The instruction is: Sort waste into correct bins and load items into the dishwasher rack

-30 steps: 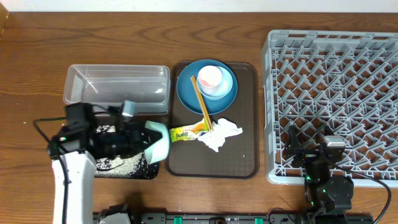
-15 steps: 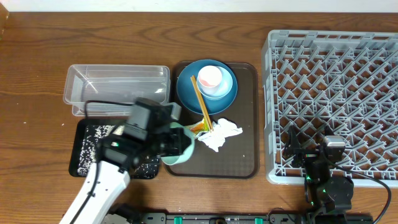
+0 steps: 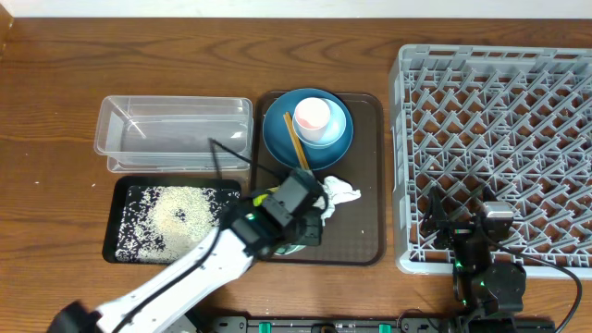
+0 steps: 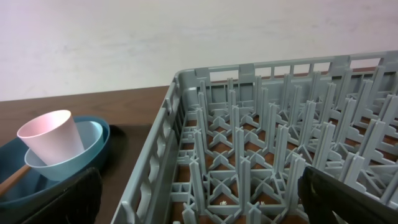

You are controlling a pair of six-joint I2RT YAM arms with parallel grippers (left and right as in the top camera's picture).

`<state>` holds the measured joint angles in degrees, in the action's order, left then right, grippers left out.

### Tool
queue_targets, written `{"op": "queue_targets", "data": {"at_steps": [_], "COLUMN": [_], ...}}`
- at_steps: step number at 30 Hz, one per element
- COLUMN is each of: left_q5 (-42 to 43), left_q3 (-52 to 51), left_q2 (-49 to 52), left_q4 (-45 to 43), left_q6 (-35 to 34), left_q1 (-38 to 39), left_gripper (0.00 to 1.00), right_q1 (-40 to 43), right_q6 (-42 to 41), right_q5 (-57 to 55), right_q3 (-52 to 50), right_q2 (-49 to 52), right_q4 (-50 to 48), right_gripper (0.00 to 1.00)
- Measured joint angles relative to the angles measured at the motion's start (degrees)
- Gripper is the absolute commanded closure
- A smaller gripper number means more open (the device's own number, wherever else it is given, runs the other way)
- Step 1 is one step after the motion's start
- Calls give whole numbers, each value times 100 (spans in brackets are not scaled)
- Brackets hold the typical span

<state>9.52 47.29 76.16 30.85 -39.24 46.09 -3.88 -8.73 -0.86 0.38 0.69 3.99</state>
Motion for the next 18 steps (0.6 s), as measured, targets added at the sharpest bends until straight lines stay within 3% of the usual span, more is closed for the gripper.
{"op": "queue_targets", "data": {"at_steps": [6,13,18], "left_q5": [-98,-114,-122], "left_q3": [0,0,0], "left_q2": [509,619,601], "left_q4": [-94,-96,-72], "left_q6": [-2,-33,-55], "left_q1": [52,52,52], "left_gripper": [93,70,62], "right_q1": [0,0,0], "right_q6": [0,0,0], "right_q5": [0,0,0], "right_q3": [0,0,0], "right_q2": [0,0,0], "right_q4": [-2,0,0], "right_gripper": [1,1,1]}}
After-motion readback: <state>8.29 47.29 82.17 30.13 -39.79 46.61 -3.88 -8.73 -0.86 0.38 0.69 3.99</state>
